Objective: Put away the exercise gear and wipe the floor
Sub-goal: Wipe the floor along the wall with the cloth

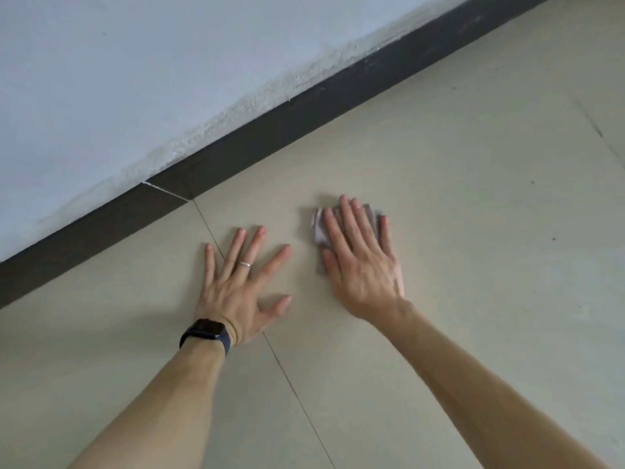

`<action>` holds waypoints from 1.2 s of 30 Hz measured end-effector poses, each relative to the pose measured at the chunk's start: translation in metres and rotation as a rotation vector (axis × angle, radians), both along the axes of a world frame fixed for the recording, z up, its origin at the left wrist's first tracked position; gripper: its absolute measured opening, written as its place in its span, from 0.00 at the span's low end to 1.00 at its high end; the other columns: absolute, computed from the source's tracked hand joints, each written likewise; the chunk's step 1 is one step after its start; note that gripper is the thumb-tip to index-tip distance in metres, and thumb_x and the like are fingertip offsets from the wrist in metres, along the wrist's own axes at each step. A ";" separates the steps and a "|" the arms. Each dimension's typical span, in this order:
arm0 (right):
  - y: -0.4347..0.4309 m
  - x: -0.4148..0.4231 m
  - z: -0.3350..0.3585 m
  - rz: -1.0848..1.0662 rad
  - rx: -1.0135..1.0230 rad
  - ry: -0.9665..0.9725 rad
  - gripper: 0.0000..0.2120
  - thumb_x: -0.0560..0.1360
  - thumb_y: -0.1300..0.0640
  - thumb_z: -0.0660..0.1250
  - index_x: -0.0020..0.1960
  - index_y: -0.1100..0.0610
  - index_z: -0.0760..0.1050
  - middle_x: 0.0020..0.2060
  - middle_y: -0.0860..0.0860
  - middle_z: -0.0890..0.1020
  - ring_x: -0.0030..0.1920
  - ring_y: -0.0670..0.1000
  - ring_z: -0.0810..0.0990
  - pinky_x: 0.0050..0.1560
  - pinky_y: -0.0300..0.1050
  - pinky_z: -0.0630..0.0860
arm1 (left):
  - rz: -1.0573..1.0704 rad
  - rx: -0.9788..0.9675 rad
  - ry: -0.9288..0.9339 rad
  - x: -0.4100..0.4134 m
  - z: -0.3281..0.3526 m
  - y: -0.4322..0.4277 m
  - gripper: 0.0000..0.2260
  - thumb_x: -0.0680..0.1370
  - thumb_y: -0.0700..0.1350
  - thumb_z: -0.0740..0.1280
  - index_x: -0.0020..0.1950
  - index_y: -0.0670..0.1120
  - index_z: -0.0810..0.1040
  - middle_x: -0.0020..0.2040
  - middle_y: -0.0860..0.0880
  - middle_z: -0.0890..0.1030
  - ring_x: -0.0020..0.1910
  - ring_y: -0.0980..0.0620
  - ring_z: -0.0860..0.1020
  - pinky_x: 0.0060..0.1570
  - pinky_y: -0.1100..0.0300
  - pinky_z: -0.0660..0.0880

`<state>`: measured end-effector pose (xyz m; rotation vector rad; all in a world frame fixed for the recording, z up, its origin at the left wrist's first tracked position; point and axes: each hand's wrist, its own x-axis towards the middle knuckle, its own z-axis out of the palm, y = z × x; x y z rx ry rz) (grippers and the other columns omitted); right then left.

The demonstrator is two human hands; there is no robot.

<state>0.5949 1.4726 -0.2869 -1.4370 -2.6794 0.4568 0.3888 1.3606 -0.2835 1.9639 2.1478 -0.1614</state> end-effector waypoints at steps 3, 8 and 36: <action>-0.041 0.035 0.005 0.343 -0.009 -0.022 0.26 0.84 0.46 0.48 0.80 0.53 0.56 0.80 0.53 0.55 0.80 0.52 0.51 0.78 0.59 0.49 | -0.002 -0.011 -0.035 -0.002 0.001 0.003 0.35 0.73 0.68 0.54 0.79 0.64 0.50 0.82 0.52 0.44 0.80 0.47 0.44 0.73 0.31 0.47; -0.013 0.115 0.003 -0.210 -0.042 -0.106 0.28 0.83 0.43 0.43 0.81 0.49 0.50 0.81 0.51 0.51 0.80 0.51 0.48 0.79 0.55 0.45 | 0.025 -0.006 -0.048 -0.002 -0.003 -0.004 0.33 0.74 0.71 0.48 0.78 0.67 0.43 0.81 0.55 0.39 0.80 0.49 0.39 0.74 0.33 0.43; -0.292 0.161 0.028 -0.394 -0.164 -0.281 0.30 0.81 0.34 0.40 0.80 0.40 0.36 0.79 0.42 0.37 0.78 0.44 0.35 0.79 0.54 0.40 | -0.241 0.026 -0.267 0.058 -0.013 -0.099 0.34 0.76 0.70 0.52 0.79 0.64 0.44 0.81 0.52 0.38 0.79 0.52 0.35 0.73 0.40 0.32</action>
